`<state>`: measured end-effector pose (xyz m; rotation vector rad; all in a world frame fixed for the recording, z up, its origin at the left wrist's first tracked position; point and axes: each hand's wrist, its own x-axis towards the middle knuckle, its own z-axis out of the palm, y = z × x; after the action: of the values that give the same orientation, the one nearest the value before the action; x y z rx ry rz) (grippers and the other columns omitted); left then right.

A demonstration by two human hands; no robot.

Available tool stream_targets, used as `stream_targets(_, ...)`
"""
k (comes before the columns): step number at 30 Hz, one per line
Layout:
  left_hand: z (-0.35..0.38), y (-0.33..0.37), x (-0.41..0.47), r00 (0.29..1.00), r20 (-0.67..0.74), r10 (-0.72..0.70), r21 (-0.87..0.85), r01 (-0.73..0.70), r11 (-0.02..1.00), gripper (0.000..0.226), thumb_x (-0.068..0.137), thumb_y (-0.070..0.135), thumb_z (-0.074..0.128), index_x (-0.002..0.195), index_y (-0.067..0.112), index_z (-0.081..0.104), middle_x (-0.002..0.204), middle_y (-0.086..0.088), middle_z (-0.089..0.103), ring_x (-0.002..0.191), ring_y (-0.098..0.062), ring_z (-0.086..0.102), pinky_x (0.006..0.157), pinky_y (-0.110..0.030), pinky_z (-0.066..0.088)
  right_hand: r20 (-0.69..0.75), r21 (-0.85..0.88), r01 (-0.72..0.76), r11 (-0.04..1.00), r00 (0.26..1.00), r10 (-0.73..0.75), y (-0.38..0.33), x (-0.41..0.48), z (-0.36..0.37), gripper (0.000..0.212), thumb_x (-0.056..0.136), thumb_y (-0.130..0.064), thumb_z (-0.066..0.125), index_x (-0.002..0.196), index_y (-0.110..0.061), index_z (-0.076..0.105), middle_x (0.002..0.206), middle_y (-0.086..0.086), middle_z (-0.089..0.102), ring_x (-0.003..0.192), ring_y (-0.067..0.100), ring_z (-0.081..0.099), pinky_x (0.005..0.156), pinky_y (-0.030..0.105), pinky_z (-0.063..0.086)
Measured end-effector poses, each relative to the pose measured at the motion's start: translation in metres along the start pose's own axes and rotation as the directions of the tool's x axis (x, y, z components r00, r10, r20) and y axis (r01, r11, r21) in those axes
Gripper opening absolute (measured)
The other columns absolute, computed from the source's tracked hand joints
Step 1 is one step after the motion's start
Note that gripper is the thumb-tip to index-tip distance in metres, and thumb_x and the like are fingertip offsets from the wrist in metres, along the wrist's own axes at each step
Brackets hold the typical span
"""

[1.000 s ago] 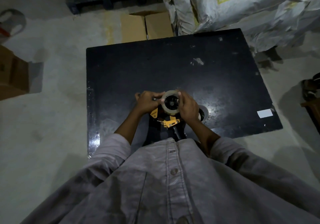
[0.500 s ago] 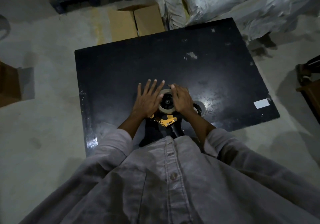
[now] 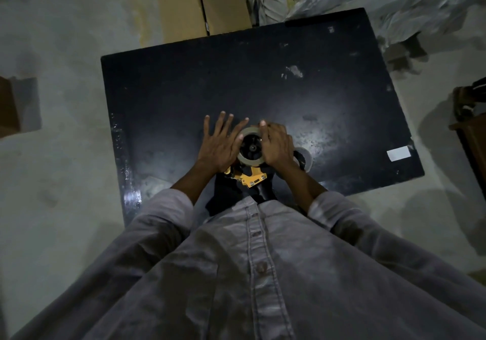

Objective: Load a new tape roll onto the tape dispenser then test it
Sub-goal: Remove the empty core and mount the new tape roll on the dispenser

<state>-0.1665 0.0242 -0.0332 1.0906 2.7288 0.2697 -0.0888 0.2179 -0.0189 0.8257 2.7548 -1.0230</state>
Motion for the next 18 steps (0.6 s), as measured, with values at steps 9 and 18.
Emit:
stream_targets(9, -0.002, 0.003, 0.0, 0.998, 0.066, -0.022, 0.046, 0.019, 0.999, 0.063, 0.119, 0.054, 0.005, 0.178, 0.039, 0.021, 0.181, -0.016, 0.035, 0.174, -0.038, 0.013, 0.134, -0.075, -0.002, -0.005, -0.075, -0.018, 0.997, 1.0, 0.017, 0.011, 0.009, 0.011, 0.076, 0.118, -0.059, 0.015, 0.145, -0.02, 0.074, 0.145, 0.009, 0.075, 0.143, 0.031, 0.059, 0.122, 0.057, 0.041)
stream_targets(18, -0.007, 0.012, 0.001, 0.983, 0.162, -0.087, 0.126, 0.067, 0.99, 0.082, 0.109, 0.062, -0.019, 0.178, 0.04, 0.02, 0.177, -0.019, 0.04, 0.173, -0.041, 0.015, 0.132, -0.08, -0.002, 0.022, -0.186, -0.021, 0.982, 0.999, 0.025, 0.018, 0.014, 0.017, 0.075, 0.118, -0.058, 0.012, 0.143, -0.024, 0.074, 0.145, -0.003, 0.074, 0.147, 0.02, 0.05, 0.124, 0.052, 0.028)
